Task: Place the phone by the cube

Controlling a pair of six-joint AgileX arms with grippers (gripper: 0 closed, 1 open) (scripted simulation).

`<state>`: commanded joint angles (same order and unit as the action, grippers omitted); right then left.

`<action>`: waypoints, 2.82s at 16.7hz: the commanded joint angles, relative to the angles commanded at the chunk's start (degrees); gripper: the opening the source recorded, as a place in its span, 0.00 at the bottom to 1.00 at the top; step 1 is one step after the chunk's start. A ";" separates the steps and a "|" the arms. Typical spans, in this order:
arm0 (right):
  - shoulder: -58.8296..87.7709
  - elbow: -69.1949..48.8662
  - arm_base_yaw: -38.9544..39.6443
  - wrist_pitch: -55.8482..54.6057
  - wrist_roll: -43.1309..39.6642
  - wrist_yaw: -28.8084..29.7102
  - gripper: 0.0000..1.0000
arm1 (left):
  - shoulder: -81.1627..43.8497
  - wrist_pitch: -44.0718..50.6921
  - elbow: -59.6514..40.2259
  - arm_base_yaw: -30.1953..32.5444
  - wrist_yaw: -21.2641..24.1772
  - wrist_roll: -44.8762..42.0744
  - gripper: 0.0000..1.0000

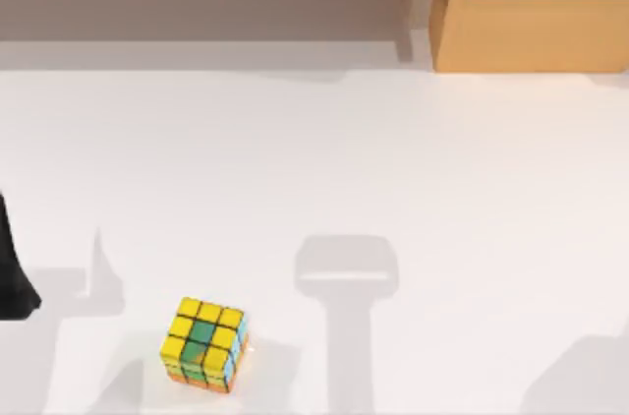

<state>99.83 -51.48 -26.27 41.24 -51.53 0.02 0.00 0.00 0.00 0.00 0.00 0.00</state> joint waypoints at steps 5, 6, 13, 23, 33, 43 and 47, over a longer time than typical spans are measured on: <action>1.12 0.97 -0.03 -1.68 -0.01 0.00 1.00 | 0.00 0.00 0.00 0.00 0.00 0.00 1.00; 1.12 0.97 -0.03 -1.68 -0.01 0.00 0.92 | 0.00 0.00 0.00 0.00 0.00 0.00 1.00; 1.12 0.97 -0.03 -1.68 -0.01 0.00 0.40 | 0.00 0.00 0.00 0.00 0.00 0.00 1.00; 1.12 0.97 -0.03 -1.68 -0.01 0.00 0.00 | 0.00 0.00 0.00 0.00 0.00 0.00 1.00; -2.46 -1.67 0.09 4.23 0.32 -0.40 0.00 | 0.00 0.00 0.00 0.00 0.00 0.00 1.00; -6.97 -8.40 7.42 6.01 10.95 0.76 0.00 | 0.00 0.00 0.00 0.00 0.00 0.00 1.00; -9.30 -15.04 18.07 8.67 26.28 2.09 0.00 | 0.00 0.00 0.00 0.00 0.00 0.00 1.00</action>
<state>90.53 -66.52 -8.19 49.90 -25.24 2.11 0.00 0.00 0.00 0.00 0.00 0.00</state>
